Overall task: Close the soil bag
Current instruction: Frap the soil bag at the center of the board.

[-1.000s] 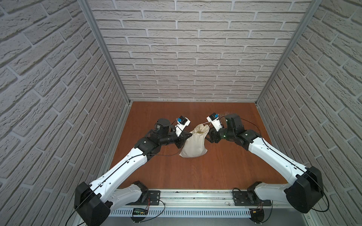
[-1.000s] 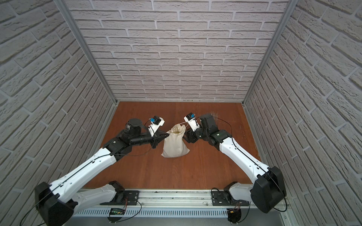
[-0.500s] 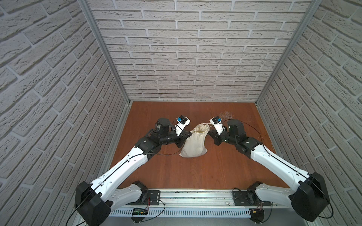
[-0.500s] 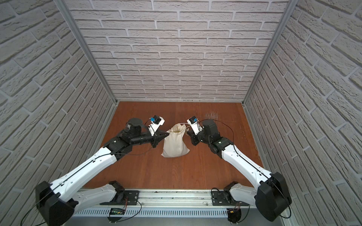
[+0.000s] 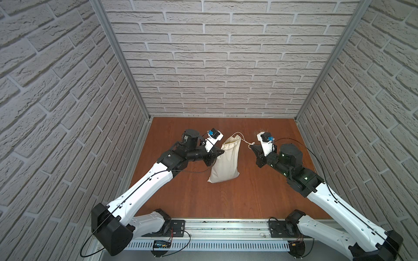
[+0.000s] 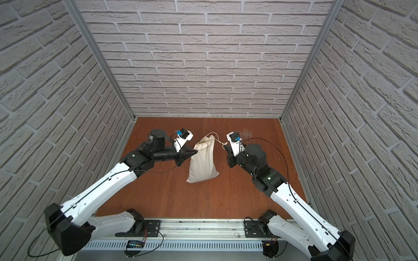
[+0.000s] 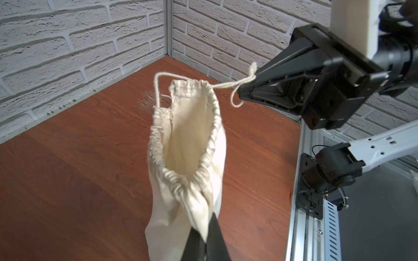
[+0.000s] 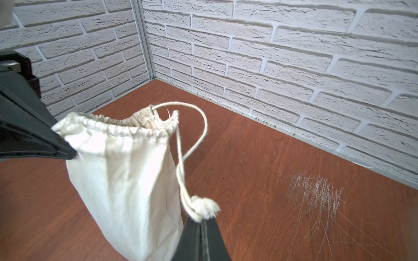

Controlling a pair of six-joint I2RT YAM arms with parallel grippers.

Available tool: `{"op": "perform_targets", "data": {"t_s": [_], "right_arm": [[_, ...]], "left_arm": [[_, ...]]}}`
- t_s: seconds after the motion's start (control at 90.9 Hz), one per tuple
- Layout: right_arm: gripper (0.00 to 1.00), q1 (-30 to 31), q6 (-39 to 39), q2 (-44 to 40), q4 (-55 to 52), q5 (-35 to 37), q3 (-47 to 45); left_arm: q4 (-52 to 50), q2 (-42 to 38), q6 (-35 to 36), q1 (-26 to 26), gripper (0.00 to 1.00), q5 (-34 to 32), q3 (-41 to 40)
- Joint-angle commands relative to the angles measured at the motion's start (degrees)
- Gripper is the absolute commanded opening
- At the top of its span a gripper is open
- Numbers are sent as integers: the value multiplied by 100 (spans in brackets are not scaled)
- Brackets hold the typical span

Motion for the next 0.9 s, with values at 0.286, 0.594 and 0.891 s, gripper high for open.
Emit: {"op": "perform_targets", "data": {"t_s": [0.286,0.594,0.891], "right_arm": [[3,224,-112,-49,-120,462,333],[3,227,-409,518,-184,521,851],[3,229,-508,507,-211,821,1291]], "left_arm": [[799,9,-32,359,30,305,-221],[489,-190,-115,25,64,-187,-14],[208,631,-339,-103,26,-1093,325]]}}
